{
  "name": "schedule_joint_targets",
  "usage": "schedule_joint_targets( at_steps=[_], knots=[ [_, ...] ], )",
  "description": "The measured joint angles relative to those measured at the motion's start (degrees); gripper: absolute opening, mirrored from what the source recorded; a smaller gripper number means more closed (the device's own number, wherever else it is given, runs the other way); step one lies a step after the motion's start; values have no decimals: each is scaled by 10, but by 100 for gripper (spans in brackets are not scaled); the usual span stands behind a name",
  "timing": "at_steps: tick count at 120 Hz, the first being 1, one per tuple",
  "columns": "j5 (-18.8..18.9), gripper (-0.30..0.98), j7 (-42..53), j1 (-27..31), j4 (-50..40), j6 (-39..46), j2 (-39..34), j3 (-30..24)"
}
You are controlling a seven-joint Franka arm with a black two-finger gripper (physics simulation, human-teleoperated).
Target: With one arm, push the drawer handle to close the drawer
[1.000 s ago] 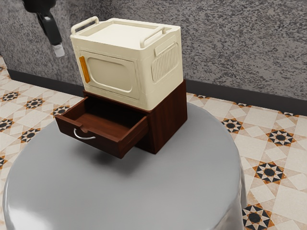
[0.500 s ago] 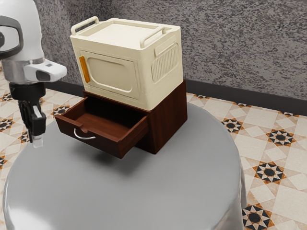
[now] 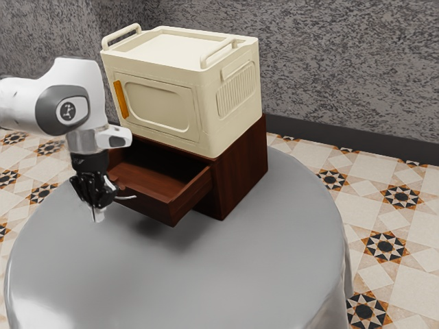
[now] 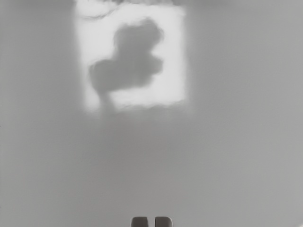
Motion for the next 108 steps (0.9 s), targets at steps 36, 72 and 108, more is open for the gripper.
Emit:
schedule_joint_targets(
  at_steps=[36,72,108],
  knots=[
    [32,-10,-7,4,47,71,105,15],
    [48,-10,9,6,66,103,137,38],
    [50,-10,27,27,91,114,161,40]
  ],
)
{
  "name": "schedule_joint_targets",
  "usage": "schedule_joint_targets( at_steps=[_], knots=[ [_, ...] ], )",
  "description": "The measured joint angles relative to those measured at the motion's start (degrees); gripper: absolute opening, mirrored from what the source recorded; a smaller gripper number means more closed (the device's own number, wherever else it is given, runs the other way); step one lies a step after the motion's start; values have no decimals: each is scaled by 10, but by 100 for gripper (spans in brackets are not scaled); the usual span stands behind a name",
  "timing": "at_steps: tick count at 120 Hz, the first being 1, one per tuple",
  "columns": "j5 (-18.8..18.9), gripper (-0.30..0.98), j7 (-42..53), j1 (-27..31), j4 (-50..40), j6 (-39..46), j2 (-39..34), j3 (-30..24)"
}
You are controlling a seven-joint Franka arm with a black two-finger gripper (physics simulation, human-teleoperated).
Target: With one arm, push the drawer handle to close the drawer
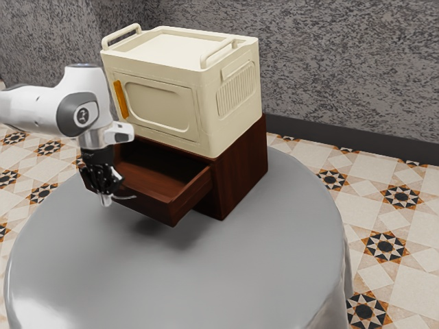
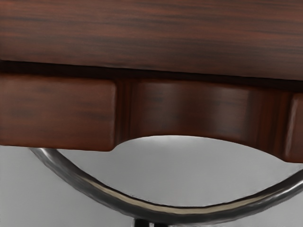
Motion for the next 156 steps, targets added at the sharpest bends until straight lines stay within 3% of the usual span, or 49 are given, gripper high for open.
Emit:
schedule_joint_targets(
  at_steps=[40,156],
  knots=[
    [-1,-10,13,-31,36,3,32,-2],
    [-3,-10,26,-33,120,17,91,-5]
  ],
)
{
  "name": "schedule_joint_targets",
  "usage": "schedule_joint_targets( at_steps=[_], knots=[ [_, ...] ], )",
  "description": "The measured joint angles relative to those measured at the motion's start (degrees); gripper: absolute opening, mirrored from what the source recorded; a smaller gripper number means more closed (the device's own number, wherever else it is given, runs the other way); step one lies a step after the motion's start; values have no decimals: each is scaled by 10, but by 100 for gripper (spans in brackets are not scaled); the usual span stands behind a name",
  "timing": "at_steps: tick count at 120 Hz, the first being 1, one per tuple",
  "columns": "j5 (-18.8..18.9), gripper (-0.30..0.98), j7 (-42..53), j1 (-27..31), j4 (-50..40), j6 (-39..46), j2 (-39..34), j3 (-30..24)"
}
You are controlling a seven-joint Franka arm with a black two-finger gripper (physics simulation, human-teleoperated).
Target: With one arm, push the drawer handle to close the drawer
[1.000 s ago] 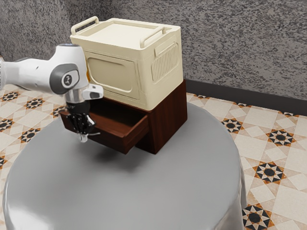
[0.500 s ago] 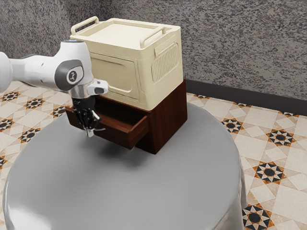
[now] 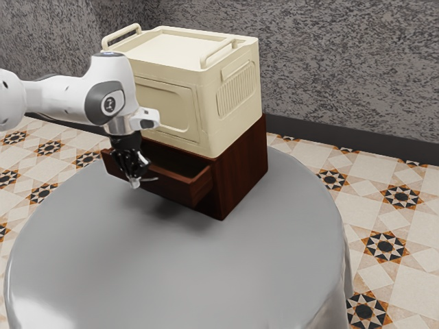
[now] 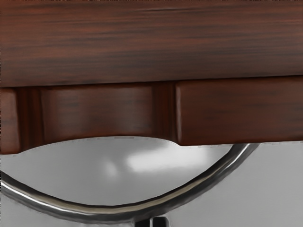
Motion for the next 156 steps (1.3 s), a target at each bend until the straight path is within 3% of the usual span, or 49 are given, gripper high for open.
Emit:
schedule_joint_targets(
  at_steps=[98,156],
  knots=[
    [-2,-10,16,1,62,44,63,-3],
    [33,-10,145,18,92,64,86,-10]
  ],
)
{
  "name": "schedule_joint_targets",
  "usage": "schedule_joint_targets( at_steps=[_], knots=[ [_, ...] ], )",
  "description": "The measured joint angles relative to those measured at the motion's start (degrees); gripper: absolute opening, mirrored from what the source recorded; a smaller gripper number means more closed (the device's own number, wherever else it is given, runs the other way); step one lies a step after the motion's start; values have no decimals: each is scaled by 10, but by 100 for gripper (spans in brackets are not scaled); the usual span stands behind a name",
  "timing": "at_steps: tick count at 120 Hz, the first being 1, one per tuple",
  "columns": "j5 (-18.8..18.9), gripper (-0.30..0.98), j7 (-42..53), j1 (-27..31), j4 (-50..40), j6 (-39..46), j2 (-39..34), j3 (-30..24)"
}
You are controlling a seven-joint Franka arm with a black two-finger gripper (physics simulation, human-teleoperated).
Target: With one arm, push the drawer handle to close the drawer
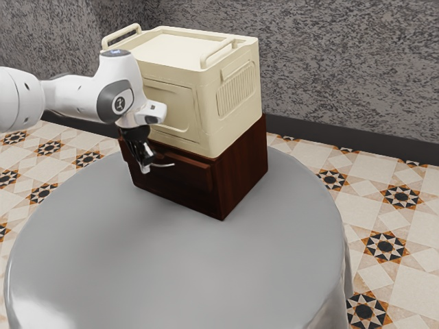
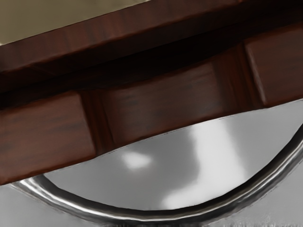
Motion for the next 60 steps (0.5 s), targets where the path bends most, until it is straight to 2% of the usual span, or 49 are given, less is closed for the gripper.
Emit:
schedule_joint_targets(
  at_steps=[60],
  knots=[
    [0,-10,114,15,31,11,23,-15]
  ],
)
